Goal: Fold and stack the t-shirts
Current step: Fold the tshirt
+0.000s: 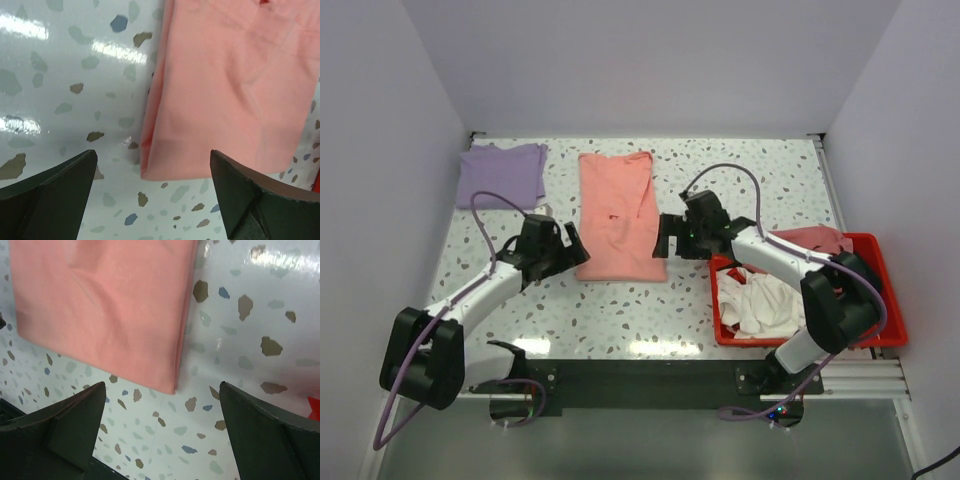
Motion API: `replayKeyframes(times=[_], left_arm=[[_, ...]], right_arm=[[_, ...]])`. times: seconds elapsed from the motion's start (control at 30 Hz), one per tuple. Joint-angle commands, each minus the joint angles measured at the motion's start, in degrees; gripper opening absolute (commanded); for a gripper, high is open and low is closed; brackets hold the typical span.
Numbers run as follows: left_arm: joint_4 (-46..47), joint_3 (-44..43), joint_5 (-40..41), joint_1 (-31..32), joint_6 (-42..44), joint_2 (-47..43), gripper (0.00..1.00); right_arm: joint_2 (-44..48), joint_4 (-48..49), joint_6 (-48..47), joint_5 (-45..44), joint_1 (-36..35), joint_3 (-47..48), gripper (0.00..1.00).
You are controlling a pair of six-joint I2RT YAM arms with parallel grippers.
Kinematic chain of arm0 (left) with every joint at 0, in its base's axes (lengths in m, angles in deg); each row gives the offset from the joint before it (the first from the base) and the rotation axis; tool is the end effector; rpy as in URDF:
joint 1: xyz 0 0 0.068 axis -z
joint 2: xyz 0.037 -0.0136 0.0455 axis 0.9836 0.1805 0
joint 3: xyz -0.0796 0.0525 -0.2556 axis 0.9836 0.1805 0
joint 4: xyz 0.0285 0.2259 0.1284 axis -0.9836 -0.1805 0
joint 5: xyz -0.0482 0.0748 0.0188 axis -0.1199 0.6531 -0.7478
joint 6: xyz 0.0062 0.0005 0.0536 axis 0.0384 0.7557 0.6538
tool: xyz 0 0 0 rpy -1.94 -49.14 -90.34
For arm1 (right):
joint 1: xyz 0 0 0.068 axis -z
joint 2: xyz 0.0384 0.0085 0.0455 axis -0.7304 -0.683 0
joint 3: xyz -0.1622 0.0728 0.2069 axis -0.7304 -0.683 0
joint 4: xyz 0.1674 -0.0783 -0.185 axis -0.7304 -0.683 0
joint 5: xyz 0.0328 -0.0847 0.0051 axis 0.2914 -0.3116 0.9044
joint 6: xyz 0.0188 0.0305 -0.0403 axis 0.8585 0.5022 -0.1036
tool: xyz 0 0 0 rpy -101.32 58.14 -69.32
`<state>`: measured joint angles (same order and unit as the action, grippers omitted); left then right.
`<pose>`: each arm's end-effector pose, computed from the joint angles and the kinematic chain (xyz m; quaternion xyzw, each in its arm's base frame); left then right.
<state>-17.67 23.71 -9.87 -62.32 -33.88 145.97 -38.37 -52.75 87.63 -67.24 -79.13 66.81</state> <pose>0.2295 -0.0713 0.1922 -0.1929 0.9165 -0.1696 0.3069 0.2761 0.1803 0.2134 -0.0306 0.9355 0.2428 0.2547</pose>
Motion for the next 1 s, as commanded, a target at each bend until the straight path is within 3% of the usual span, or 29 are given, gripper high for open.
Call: replayKeyframes(times=[0.0,0.17,0.4,0.67,0.77,0.87,0.9,0.97], left_arm=[[2.23,3.7,-1.65,-0.14,-1.72,-2.43,1.0],[5.14,6.26,-2.45,-0.14,-2.69,-1.46,0.95],[7.42,8.1,-3.51,-0.05,-3.92,-0.14,0.7],[10.59,9.86,-5.44,-0.14,-4.45,1.79,0.54],[10.85,9.77,-5.0,-0.05,-4.36,3.19,0.4],[11.2,10.21,-6.66,-0.05,-4.18,4.34,0.19],[11.47,10.82,-6.84,-0.05,-4.27,4.08,0.06],[11.38,11.53,-7.11,-0.05,-4.27,3.73,0.0]], right_arm=[[3.75,2.4,2.24,2.54,-0.31,-3.52,0.99],[6.83,4.42,3.47,4.03,-1.01,-6.51,0.99],[9.29,3.63,4.27,2.98,-1.54,-8.19,0.99],[10.7,3.81,5.14,2.01,-2.51,-9.68,0.99],[10.87,3.72,5.23,1.75,-2.6,-10.12,0.99],[10.87,2.85,5.06,0.52,-2.69,-10.21,0.99],[10.87,2.58,4.88,0.34,-2.77,-10.21,0.99],[10.61,2.4,4.44,0.08,-3.04,-9.95,0.99]])
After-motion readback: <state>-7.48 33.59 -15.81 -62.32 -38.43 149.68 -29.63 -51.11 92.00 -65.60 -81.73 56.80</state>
